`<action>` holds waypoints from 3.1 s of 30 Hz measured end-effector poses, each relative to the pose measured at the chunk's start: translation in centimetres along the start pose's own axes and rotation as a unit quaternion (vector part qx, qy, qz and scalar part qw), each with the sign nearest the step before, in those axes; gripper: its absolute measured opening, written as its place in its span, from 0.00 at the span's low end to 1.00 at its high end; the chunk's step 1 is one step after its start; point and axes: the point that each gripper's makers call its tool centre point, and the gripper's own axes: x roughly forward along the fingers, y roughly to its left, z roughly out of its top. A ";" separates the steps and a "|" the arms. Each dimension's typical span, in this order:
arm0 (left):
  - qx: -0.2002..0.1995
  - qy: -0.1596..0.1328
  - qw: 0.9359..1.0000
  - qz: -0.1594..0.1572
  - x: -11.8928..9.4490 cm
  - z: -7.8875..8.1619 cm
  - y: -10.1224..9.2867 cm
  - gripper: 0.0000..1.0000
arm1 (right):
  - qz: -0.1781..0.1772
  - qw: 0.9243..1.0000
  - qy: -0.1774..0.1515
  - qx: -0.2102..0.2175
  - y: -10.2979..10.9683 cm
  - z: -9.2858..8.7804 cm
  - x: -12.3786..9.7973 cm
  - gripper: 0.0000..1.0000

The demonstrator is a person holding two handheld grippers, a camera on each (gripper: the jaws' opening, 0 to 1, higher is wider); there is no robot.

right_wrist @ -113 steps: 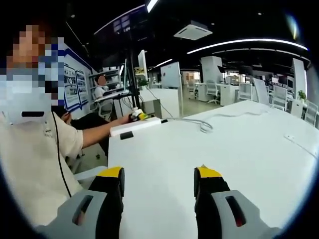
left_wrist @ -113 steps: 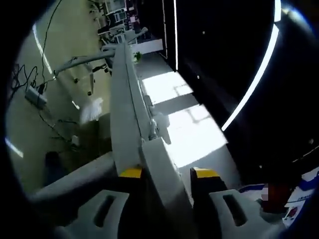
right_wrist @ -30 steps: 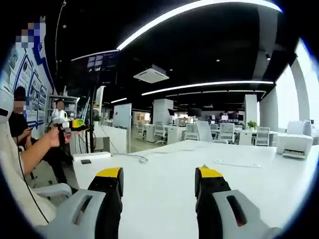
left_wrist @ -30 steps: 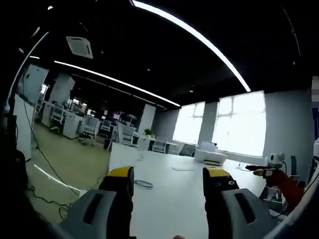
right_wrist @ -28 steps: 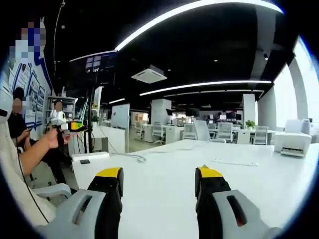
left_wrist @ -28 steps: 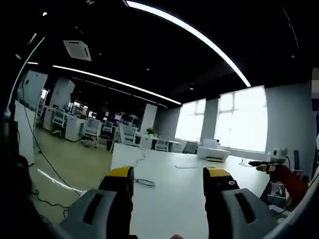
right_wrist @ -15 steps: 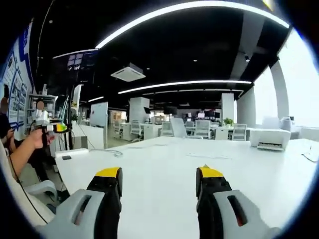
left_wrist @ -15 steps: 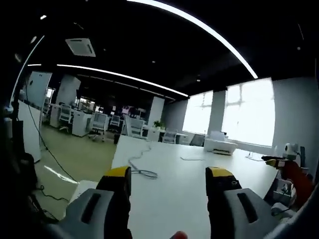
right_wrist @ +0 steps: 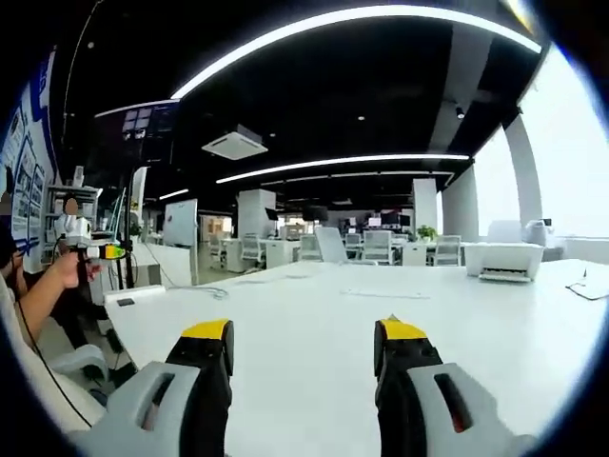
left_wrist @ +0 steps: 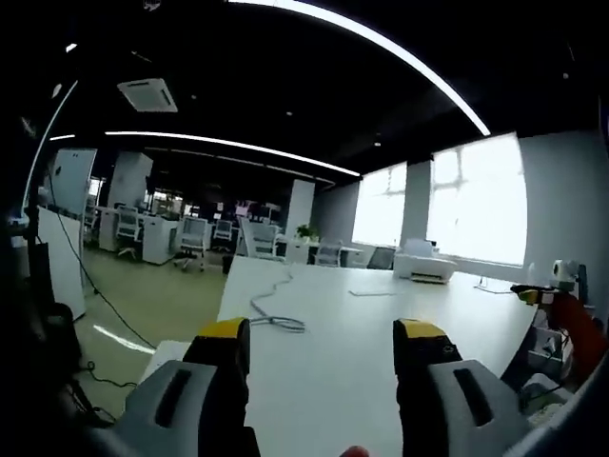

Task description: Pick up the power strip scattered on the table, fix it on the side mounting bracket of the table, and press the switch

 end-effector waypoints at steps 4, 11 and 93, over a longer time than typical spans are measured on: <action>0.000 0.008 1.000 0.004 0.1 -0.5 0.0 0.65 | 0.002 1.000 0.003 0.000 0.1 -0.2 0.1 0.55; 0.012 0.030 0.999 -0.001 0.7 -1.1 -0.1 0.66 | 0.004 1.000 0.000 0.007 0.0 -0.2 0.5 0.55; 0.092 0.264 0.960 -0.009 -3.5 -2.8 6.3 0.59 | 0.058 0.998 0.030 0.010 3.4 -2.4 2.5 0.52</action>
